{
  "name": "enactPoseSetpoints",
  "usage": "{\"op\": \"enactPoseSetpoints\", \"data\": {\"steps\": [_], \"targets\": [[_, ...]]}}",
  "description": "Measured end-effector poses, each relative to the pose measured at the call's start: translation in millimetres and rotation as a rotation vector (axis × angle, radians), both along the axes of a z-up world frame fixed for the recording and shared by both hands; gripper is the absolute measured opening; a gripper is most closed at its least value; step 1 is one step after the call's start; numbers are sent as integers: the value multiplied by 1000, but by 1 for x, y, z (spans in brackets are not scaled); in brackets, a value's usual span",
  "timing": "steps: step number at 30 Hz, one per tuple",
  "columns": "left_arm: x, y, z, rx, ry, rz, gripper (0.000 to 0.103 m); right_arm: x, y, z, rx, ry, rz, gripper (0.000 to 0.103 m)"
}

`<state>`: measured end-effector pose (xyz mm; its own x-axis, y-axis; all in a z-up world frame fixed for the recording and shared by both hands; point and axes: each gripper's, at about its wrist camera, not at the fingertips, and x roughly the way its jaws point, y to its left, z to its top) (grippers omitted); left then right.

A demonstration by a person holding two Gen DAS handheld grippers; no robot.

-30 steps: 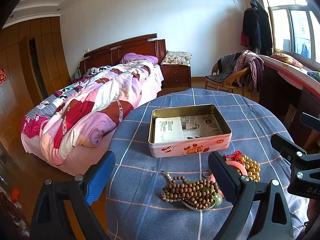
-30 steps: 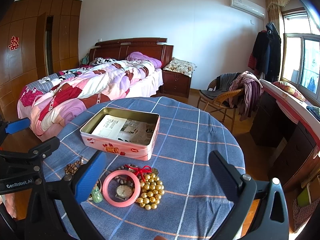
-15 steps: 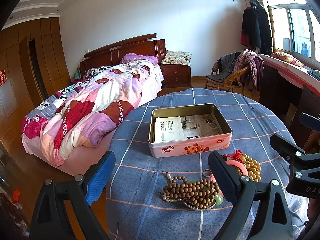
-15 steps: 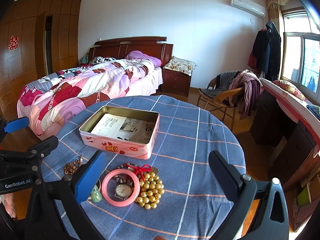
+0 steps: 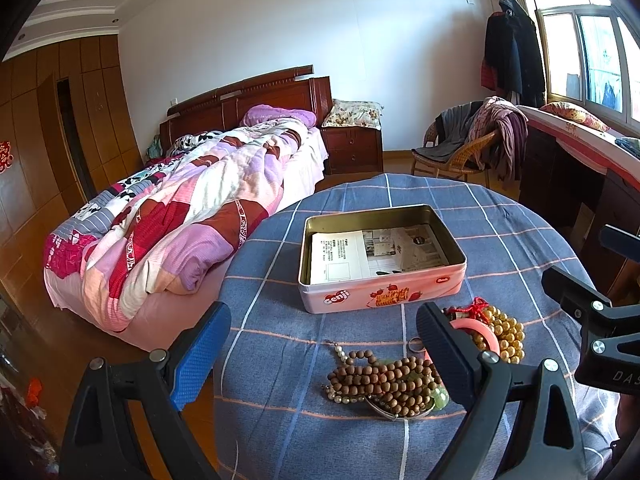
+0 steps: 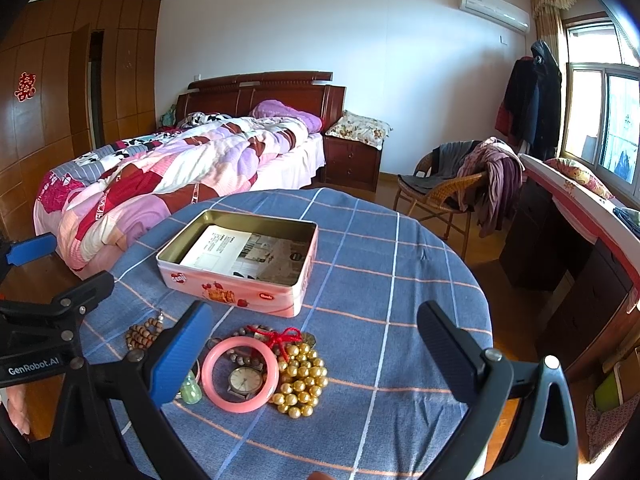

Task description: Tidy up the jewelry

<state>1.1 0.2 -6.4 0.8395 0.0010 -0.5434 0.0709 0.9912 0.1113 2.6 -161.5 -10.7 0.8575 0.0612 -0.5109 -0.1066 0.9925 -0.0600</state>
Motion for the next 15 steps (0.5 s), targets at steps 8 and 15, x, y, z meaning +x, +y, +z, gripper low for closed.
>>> {"op": "enactPoseSetpoints", "data": {"steps": [8, 15], "targets": [[-2, 11, 0, 6, 7, 1, 94, 3, -3, -9, -1, 4, -1, 103], [4, 8, -8, 16, 25, 3, 94, 6, -12, -13, -5, 19, -6, 103]]}}
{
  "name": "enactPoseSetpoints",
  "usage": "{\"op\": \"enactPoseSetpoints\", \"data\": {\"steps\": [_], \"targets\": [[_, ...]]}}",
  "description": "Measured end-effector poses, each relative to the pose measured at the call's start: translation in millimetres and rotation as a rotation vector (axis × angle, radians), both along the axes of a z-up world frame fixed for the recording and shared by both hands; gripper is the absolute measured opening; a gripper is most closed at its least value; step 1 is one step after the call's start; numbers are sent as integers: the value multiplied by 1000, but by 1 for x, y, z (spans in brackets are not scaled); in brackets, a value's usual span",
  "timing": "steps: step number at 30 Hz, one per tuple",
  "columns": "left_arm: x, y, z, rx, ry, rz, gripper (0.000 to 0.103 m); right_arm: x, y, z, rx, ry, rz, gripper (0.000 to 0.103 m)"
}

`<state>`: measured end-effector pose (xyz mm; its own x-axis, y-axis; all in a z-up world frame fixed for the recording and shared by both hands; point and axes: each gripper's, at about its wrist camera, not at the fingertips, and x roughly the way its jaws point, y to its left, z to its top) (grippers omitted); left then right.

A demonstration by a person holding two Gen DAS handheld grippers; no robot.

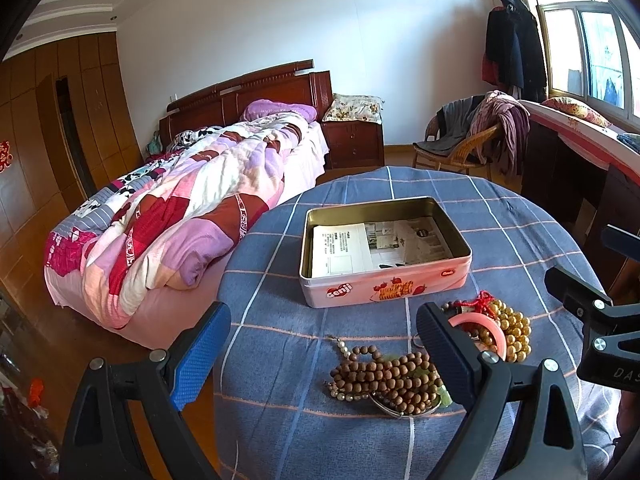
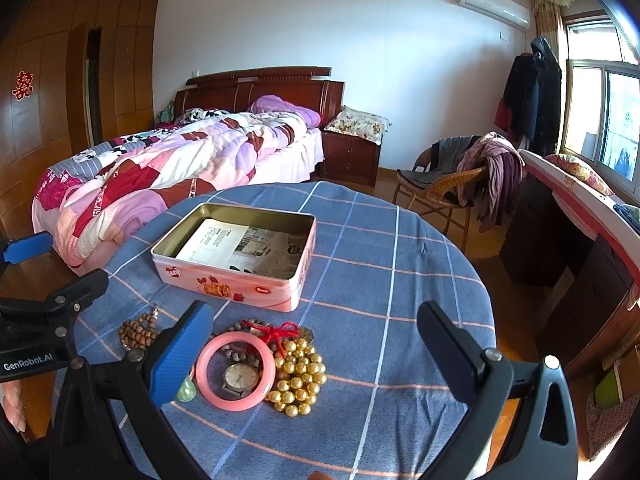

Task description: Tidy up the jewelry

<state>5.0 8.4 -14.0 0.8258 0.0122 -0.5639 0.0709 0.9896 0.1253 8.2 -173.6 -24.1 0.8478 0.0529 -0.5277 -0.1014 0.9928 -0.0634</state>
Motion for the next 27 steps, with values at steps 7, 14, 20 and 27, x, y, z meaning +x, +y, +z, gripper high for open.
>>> {"op": "enactPoseSetpoints", "data": {"steps": [7, 14, 20, 27], "targets": [[11, 4, -18, -13, 64, -6, 94, 4, -5, -25, -37, 43, -13, 103], [10, -8, -44, 20, 126, -24, 94, 11, -18, -42, -24, 94, -11, 103], [14, -17, -66, -8, 187, -71, 94, 12, -22, -47, -12, 108, -13, 103], [20, -20, -78, -59, 204, -146, 55, 12, -22, -51, -23, 103, 1, 103]]}}
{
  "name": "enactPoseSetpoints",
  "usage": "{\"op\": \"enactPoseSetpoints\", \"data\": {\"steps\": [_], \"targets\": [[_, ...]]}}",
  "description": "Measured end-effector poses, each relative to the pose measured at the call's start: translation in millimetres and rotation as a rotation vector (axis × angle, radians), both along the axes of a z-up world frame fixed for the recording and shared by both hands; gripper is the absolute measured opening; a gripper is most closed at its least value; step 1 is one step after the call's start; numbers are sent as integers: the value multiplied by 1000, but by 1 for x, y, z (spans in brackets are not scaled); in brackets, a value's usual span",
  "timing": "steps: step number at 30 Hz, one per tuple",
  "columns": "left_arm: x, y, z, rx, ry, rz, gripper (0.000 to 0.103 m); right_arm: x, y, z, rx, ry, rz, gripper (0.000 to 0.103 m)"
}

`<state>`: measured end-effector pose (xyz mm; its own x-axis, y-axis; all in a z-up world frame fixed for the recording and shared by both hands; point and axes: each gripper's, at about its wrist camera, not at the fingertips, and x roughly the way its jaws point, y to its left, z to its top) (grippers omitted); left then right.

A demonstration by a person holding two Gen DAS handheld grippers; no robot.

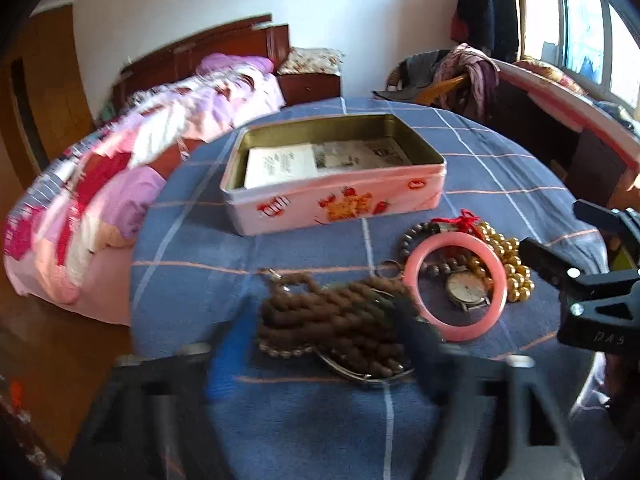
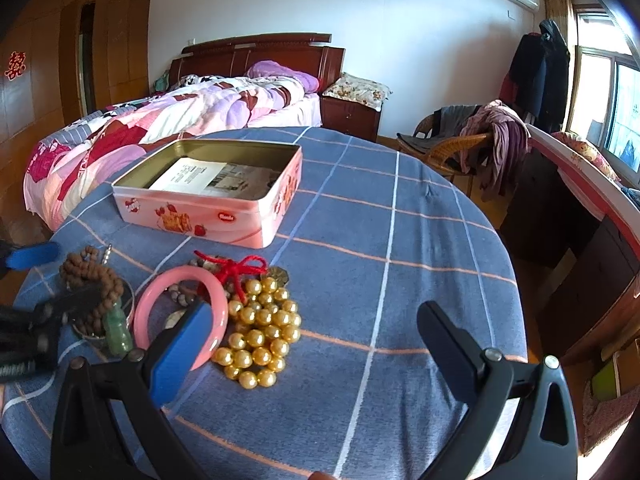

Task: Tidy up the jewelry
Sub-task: 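Grasp the pink bangle with the right gripper while the left gripper grasps the wooden bead bracelet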

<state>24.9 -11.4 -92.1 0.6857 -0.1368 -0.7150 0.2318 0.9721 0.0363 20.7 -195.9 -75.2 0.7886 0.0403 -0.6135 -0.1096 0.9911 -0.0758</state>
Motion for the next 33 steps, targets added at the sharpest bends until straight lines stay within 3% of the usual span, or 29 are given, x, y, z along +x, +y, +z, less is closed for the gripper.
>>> {"op": "enactPoseSetpoints", "data": {"steps": [1, 3, 6, 7, 8, 15, 22, 33], "targets": [[0, 0, 0, -5, -5, -5, 53, 0, 1, -1, -2, 1, 1, 103], [0, 2, 2, -16, -14, -20, 35, 2, 2, -2, -3, 5, 4, 103], [-2, 7, 9, -74, -28, -43, 25, 2, 3, -2, -3, 5, 3, 103], [-2, 8, 12, -81, -34, -52, 10, 2, 2, -2, -1, 6, 1, 103], [-2, 9, 15, -92, -35, -62, 7, 2, 1, -2, 1, 7, 0, 103], [-4, 15, 42, -115, -107, -74, 6, 7, -4, -4, 6, 5, -10, 103], [1, 20, 66, -87, -196, -69, 6, 14, -14, 0, 37, 8, 1, 103], [16, 33, 50, -100, -166, -30, 6, 22, 4, 1, 59, 44, 87, 79]]}}
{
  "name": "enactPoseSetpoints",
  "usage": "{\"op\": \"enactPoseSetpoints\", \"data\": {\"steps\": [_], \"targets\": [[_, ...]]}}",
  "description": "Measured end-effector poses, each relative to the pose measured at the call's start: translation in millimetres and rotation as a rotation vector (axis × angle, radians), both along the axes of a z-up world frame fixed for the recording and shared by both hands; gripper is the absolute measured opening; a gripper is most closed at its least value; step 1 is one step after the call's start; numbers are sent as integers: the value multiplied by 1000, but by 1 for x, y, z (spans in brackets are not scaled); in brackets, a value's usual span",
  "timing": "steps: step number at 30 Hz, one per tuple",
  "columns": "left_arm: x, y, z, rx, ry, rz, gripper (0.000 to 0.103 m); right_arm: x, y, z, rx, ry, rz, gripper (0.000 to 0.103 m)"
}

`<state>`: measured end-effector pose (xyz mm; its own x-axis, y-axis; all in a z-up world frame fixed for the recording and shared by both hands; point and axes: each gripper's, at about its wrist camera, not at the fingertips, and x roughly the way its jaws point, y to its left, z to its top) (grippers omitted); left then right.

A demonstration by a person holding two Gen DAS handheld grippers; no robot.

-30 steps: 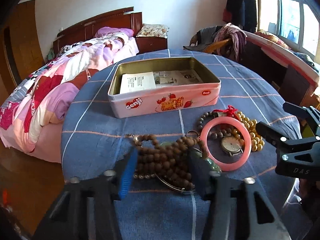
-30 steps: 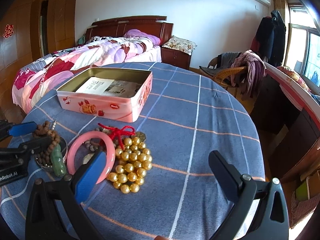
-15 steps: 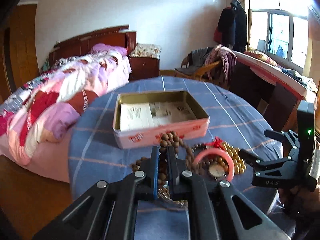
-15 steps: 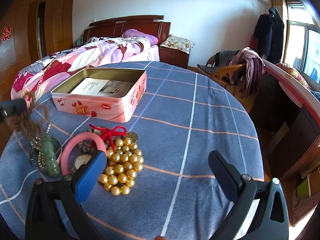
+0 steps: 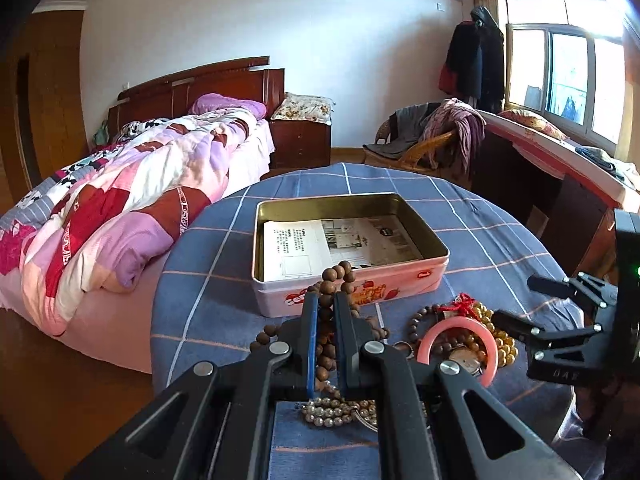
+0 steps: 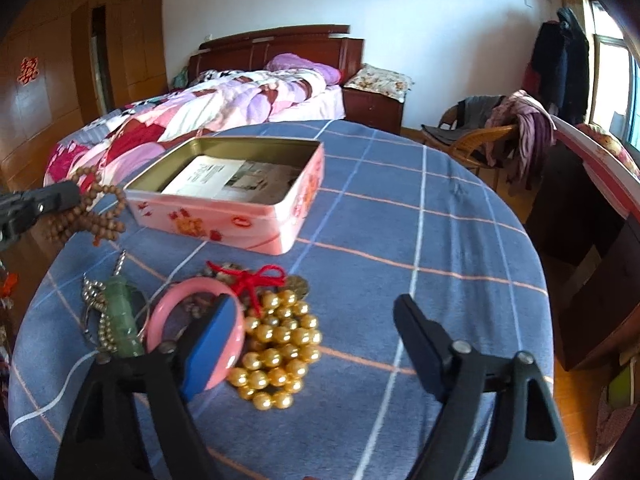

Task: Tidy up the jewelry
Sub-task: 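Grasp the pink bangle with the right gripper while the left gripper grasps the wooden bead bracelet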

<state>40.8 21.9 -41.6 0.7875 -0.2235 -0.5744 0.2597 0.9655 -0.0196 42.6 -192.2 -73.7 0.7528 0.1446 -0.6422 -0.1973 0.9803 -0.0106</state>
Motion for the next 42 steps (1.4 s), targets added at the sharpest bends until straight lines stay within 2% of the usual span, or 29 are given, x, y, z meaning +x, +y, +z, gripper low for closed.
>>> {"op": "enactPoseSetpoints", "data": {"steps": [2, 4, 6, 10, 12, 14, 15, 17, 31, 42], "targets": [[-1, -1, 0, 5, -2, 0, 6, -2, 5, -2, -5, 5, 21, 73], [-2, -2, -2, 6, 3, -5, 6, -3, 9, -5, -4, 16, 44, 60], [-3, -4, -4, 5, 11, -7, 6, -3, 13, -6, 1, 27, 67, 53], [-2, -8, -8, 12, 24, -15, 6, -3, 20, -9, -10, 31, 97, 46], [-2, -9, -10, 16, 27, -20, 6, 0, 28, -12, -31, 40, 122, 38], [-3, -10, -10, 17, 29, -22, 6, 0, 33, -15, -46, 45, 140, 22], [-3, -9, -10, 16, 29, -22, 6, 0, 35, -16, -48, 49, 152, 21], [-3, -9, -10, 15, 28, -21, 6, -3, 35, -13, -39, 38, 167, 13], [-4, -4, 4, 3, -5, -21, 6, -12, 23, 18, 53, -36, 181, 13], [12, -6, 20, 33, -40, -39, 6, 18, 23, 38, 62, -68, 159, 13]]}}
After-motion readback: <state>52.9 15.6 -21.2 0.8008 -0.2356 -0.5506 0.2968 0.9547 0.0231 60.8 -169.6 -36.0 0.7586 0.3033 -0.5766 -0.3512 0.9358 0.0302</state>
